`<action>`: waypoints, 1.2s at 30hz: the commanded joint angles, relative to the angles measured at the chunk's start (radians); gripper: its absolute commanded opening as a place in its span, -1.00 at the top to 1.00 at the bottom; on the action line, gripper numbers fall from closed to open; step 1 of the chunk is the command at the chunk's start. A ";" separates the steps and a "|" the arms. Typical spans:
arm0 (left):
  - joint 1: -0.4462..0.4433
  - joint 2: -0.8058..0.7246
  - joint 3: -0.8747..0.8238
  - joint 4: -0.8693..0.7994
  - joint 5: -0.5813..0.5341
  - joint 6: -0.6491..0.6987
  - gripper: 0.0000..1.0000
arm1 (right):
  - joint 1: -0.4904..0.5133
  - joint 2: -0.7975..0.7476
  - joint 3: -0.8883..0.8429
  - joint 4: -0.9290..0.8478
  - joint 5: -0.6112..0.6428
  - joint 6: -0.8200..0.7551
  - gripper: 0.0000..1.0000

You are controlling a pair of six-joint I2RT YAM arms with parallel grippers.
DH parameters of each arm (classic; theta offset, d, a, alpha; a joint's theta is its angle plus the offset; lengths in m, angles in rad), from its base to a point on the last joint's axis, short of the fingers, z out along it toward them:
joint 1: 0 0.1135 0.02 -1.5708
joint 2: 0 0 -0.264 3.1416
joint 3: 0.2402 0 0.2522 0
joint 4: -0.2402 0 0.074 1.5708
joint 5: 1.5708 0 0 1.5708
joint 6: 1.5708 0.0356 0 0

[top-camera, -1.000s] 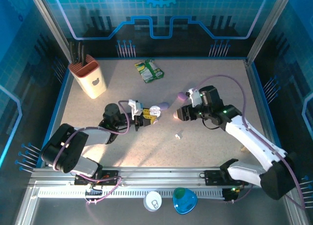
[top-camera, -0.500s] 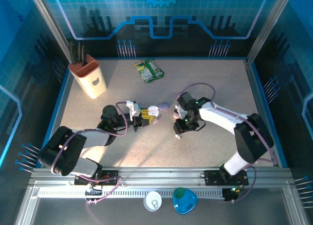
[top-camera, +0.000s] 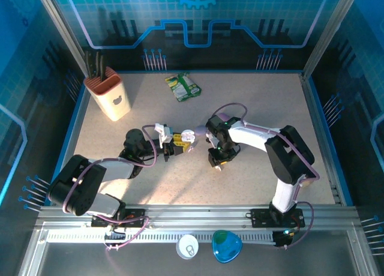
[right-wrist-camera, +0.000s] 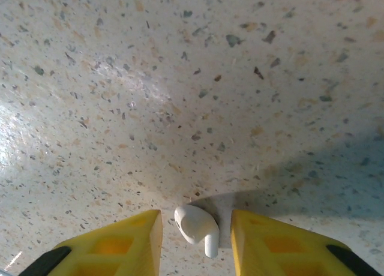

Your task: Insert the wireless bluetooth earbuds into the charging case

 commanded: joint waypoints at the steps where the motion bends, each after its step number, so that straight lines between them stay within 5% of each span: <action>1: 0.009 -0.011 -0.004 0.030 0.007 0.020 0.97 | 0.015 0.027 0.028 -0.035 -0.005 -0.010 0.28; 32: 0.009 -0.016 -0.007 0.017 0.011 0.024 0.96 | 0.032 0.077 0.035 -0.023 0.045 0.040 0.50; 36: 0.009 -0.018 -0.008 0.016 0.012 0.024 0.96 | 0.034 0.065 0.028 -0.023 0.052 0.051 0.41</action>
